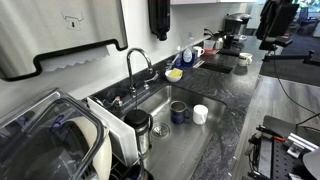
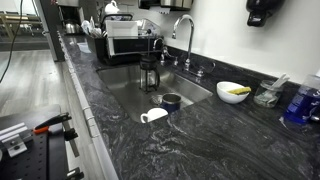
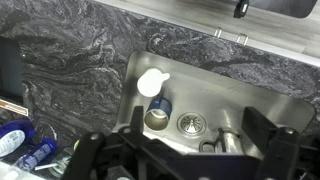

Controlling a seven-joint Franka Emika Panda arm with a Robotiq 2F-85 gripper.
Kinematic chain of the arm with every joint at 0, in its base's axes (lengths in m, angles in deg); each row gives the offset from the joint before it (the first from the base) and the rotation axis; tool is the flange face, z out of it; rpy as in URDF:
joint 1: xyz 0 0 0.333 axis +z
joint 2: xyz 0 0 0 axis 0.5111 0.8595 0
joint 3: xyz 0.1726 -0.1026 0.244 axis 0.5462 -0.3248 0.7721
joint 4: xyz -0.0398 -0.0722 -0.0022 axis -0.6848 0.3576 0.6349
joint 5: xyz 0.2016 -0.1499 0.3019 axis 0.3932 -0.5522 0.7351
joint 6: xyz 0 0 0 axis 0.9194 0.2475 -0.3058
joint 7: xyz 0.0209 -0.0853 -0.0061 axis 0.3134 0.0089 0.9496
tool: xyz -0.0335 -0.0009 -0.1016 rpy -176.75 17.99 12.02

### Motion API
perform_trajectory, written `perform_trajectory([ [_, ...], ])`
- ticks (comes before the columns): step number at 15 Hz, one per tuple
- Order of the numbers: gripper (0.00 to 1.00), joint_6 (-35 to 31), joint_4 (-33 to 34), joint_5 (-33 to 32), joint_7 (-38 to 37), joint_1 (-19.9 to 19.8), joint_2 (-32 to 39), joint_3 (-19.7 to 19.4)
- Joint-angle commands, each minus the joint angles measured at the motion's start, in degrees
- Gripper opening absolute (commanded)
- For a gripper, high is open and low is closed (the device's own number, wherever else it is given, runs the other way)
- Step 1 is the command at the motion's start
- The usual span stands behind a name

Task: Put the black cup slightly over the drain

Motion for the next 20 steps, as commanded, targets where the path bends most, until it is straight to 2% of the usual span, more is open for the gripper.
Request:
perform_trajectory([
  [1, 1.00, -1.06, 0.14, -1.83, -1.47, 0.13, 0.59, 0.05],
  [7, 1.00, -13.25, -5.32, -6.23, -4.04, -1.53, 2.68, -1.95],
  [12, 1.00, -25.95, -10.42, -4.56, -2.48, -2.56, 8.19, -7.20],
  [16, 1.00, -29.99, -8.86, 2.65, 6.21, -0.84, 16.69, -14.68],
  [20, 1.00, -32.44, -5.31, 10.78, 15.06, -0.44, 24.73, -19.17],
])
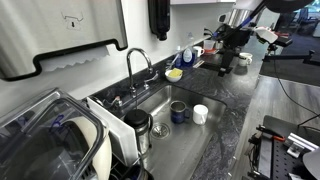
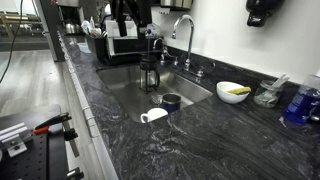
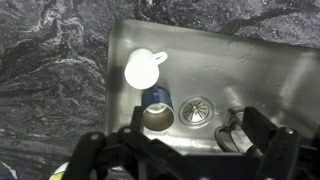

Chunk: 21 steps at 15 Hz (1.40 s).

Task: Put the black cup slightly over the drain

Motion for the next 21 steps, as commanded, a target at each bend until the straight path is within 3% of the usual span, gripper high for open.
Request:
perform_trajectory([
  [1, 1.00, -2.76, 4.93, 6.09, 7.37, 0.59, 8.90, -2.93],
  [2, 1.00, -1.34, 1.72, 4.03, 4.47, -1.17, 3.75, -0.65],
  [9, 1.00, -2.57, 5.28, 5.52, 6.08, -1.42, 9.98, -1.40],
  [18, 1.00, -10.48, 13.33, 3.68, 2.75, -8.33, 21.23, -3.43],
  [20, 1.00, -11.03, 15.59, 5.24, 4.74, -8.76, 23.95, -3.82],
  [21, 1.00, -8.57, 16.89, 10.06, 9.50, -7.93, 25.06, -4.32],
])
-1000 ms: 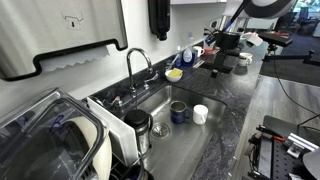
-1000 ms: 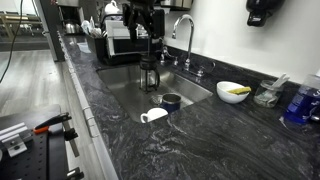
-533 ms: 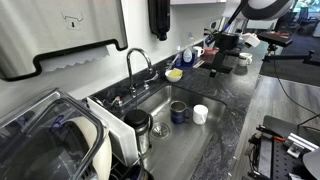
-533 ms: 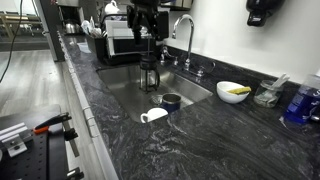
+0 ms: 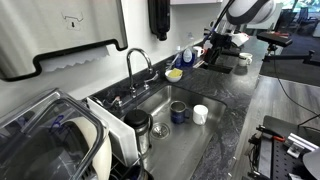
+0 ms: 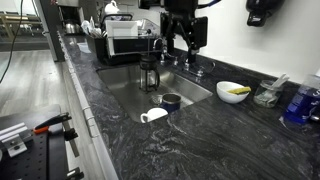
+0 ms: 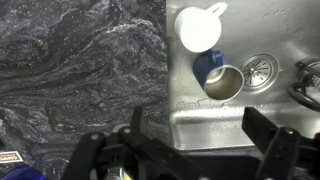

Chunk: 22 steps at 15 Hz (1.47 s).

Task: Put the black cup slightly over the drain

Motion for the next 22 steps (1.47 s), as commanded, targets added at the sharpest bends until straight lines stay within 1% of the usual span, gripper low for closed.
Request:
perform_trajectory([
  [1, 1.00, 4.11, 5.21, 10.57, 10.50, 0.73, 5.90, -0.17],
  [5, 1.00, 7.20, 5.53, 21.39, 23.70, 1.28, 9.69, 3.31],
  [8, 1.00, 11.50, 6.56, 24.27, 31.20, 0.87, 12.36, 5.95],
  [12, 1.00, 17.78, 8.16, 20.57, 38.01, 0.18, 15.87, 7.98],
  [14, 1.00, 18.43, 8.68, 17.10, 39.17, 0.14, 17.39, 8.33],
  [18, 1.00, 13.39, 8.92, 4.61, 32.37, 1.02, 19.08, 8.14],
  [20, 1.00, 11.19, 9.06, 1.08, 29.47, 1.09, 19.63, 8.47],
  [22, 1.00, 8.23, 8.75, -0.03, 25.62, 1.23, 20.14, 9.11],
])
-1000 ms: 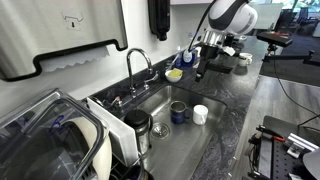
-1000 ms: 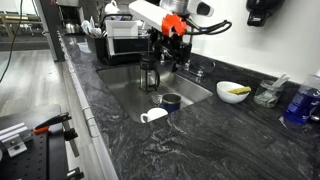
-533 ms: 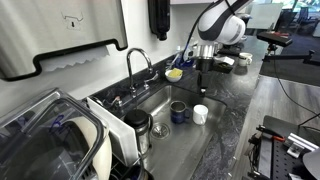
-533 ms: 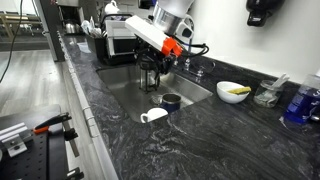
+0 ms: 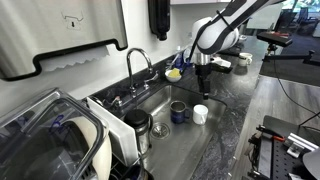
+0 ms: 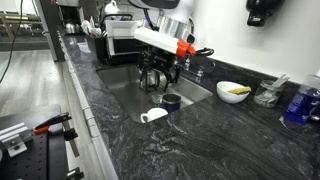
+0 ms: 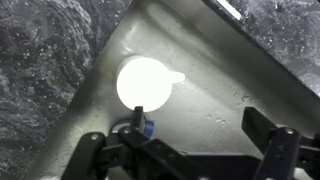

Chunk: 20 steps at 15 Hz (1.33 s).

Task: Put the black cup slightly over the drain

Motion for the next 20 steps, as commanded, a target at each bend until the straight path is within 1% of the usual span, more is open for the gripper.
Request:
perform_trajectory([
  [1, 1.00, -5.13, 0.51, -2.88, -6.56, -0.20, 1.85, 1.67],
  [4, 1.00, -10.07, -0.05, -3.16, -13.91, 0.12, 3.47, 2.67],
  [5, 1.00, -6.97, 0.02, -2.19, -10.25, -1.17, 1.82, 3.33],
  [10, 1.00, -7.31, 0.04, -2.25, -10.97, -1.34, 2.21, 3.76],
  [12, 1.00, -8.53, 0.98, -2.67, -11.98, -1.16, 5.32, 3.63],
  [13, 1.00, -8.94, 1.21, -1.46, -10.75, -1.57, 6.70, 4.07],
  [14, 1.00, -9.99, 1.16, -1.72, -10.95, -1.59, 7.99, 4.10],
  [15, 1.00, -11.28, 1.08, -1.64, -10.79, -1.76, 9.13, 4.33],
  [17, 1.00, -16.20, 0.66, -2.25, -11.71, -1.91, 11.53, 4.59],
  [20, 1.00, -26.13, -0.33, -2.26, -11.05, -3.01, 14.11, 6.21],
])
